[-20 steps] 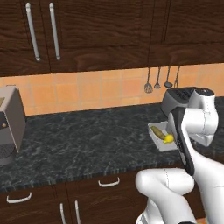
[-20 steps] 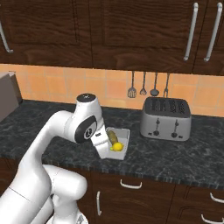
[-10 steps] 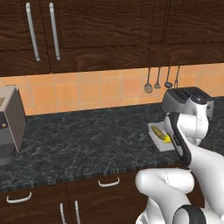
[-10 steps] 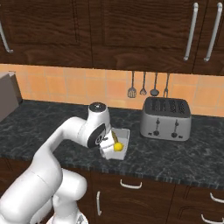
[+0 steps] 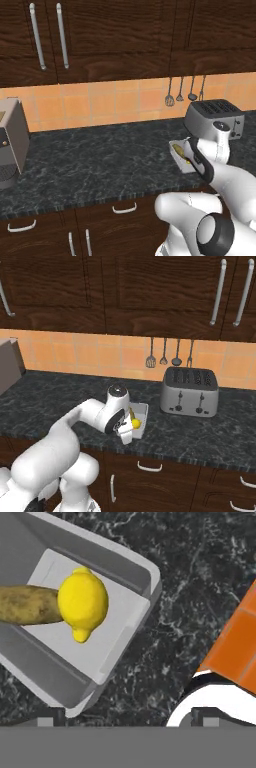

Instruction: Take the meat container that has the shrimp and place it on the second highest rack of the freezer. Then take the vegetable container that has the potato and lemon and place it on the highest rack of the freezer.

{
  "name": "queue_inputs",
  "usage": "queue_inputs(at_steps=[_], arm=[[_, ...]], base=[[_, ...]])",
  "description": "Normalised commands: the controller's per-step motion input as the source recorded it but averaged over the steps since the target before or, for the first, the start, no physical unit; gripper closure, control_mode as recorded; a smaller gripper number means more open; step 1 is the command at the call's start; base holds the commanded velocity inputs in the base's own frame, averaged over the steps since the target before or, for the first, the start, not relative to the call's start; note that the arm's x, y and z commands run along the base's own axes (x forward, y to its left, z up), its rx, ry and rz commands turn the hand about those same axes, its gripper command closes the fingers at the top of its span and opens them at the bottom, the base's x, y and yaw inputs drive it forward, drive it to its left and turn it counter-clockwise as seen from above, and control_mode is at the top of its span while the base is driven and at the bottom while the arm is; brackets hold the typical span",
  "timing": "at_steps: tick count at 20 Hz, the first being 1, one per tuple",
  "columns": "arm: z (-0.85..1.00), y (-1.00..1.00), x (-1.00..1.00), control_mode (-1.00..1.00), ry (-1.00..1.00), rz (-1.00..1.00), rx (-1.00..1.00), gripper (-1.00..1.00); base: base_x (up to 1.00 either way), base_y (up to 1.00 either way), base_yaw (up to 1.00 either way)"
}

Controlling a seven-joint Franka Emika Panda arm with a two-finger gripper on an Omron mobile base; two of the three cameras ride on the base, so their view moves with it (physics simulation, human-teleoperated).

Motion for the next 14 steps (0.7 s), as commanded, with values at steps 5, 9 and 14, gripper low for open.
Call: queue_inputs(at_steps=[5, 9, 14], arm=[[-0.25, -0.06, 0.26, -1.00, 0.01, 0.00, 0.05, -1.00], [-0.17, -0.11, 0.32, -1.00, 0.02, 0.00, 0.05, -1.00], [-0.09, -0.11, 0.27, -1.00, 0.05, 0.00, 0.04, -1.00]], base=[[0.00, 0.00, 0.00], [0.00, 0.00, 0.00], [0.00, 0.00, 0.00]])
